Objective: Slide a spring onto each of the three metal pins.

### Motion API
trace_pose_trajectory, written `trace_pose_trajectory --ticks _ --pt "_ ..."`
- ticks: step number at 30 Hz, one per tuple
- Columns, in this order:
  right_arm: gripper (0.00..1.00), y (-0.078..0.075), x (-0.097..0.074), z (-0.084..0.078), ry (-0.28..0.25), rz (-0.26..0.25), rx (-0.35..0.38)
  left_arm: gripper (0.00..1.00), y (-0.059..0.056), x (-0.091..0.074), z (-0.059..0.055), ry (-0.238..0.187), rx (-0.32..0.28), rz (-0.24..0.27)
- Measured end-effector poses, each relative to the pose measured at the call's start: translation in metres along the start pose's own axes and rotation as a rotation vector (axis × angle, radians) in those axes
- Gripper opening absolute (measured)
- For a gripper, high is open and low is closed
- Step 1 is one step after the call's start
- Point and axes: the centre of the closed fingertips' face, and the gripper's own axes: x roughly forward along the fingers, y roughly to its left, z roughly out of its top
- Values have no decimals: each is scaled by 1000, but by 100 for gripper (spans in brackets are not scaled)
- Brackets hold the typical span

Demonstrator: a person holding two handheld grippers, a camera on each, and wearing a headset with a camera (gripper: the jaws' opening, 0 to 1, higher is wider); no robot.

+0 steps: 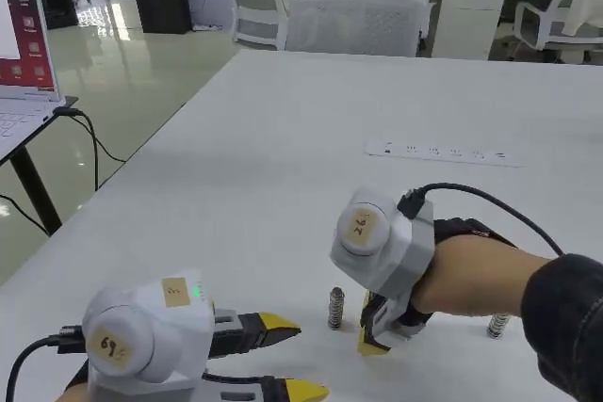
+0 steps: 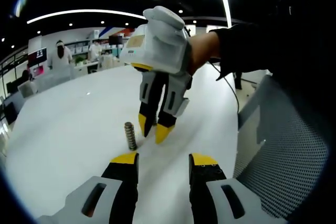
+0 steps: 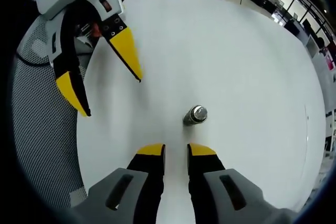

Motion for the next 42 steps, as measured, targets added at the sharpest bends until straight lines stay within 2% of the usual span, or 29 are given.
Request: trace_pose_trajectory --ticks 15,20,24,35,42 --pt "15 24 -17 -10 -39 -14 -1 32 -1 1 -1 9 5 -5" --pt "15 39 -25 -10 -80 -1 9 32 -1 1 0 9 8 -5" --pt "15 45 -32 -12 -102 -7 20 32 -2 1 0 9 9 -5" --pt "15 50 -54 -15 -199 -36 86 33 -2 0 1 0 9 -3" --pt "15 50 -63 -31 -236 -59 148 33 -2 -1 0 -3 6 -1"
